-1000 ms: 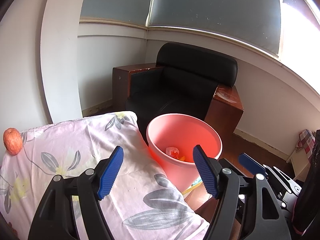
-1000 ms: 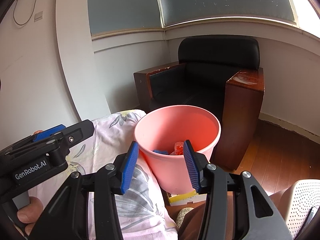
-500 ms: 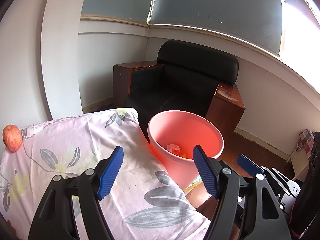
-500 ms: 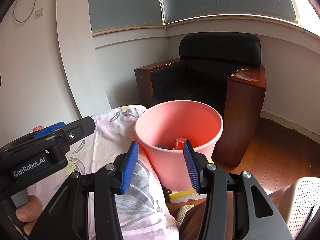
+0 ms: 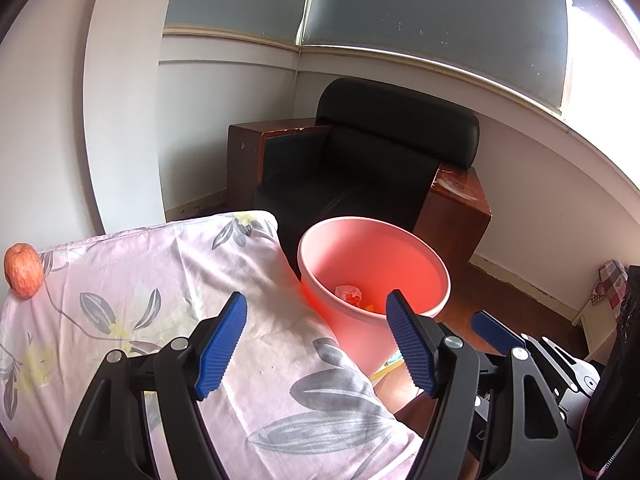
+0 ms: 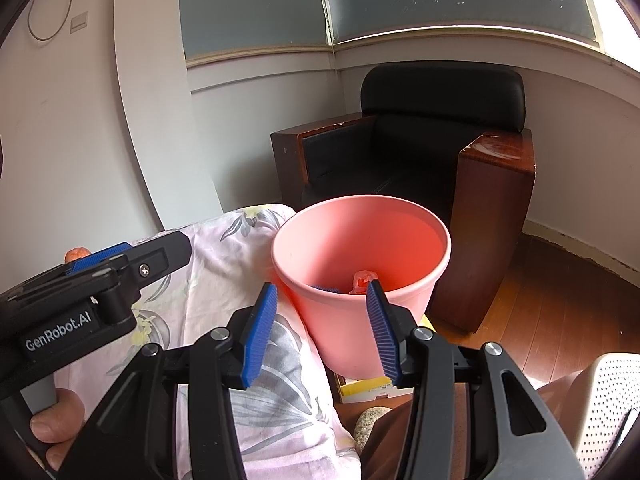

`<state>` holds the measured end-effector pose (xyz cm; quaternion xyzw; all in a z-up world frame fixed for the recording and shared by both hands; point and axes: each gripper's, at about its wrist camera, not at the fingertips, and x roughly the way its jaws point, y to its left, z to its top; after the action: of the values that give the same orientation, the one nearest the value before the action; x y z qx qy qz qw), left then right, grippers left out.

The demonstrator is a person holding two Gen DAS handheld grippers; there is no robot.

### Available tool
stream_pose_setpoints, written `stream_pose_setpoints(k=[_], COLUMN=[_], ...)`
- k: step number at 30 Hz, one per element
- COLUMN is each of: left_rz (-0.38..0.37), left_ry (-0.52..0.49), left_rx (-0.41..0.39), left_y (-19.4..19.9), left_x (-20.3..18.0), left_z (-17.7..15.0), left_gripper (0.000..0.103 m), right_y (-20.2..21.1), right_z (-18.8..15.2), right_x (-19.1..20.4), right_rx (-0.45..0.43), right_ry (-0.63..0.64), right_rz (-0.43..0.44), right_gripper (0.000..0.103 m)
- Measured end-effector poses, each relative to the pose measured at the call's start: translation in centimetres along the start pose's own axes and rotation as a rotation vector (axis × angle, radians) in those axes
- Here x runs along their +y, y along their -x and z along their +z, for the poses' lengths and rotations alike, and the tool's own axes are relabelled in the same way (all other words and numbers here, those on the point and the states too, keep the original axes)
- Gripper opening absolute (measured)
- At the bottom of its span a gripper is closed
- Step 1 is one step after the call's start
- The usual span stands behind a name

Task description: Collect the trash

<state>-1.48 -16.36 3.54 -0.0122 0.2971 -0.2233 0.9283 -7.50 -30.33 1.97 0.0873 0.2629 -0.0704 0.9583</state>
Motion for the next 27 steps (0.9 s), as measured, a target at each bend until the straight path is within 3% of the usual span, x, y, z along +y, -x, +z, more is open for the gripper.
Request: stream_pose_setpoints(k=[27], left_rz=[-0.012], left_ry=[-0.003], left_rx=[0.03], left_y=[-0.68], left_x=[0.27], left_z=[-0.3], left_gripper=[0.071], right_y=[-0.69], right_z=[-0.33], right_x=[0.03], right_rx=[0.027], right_ry=[0.007], right_rz=[0.014], right_gripper=[0.047])
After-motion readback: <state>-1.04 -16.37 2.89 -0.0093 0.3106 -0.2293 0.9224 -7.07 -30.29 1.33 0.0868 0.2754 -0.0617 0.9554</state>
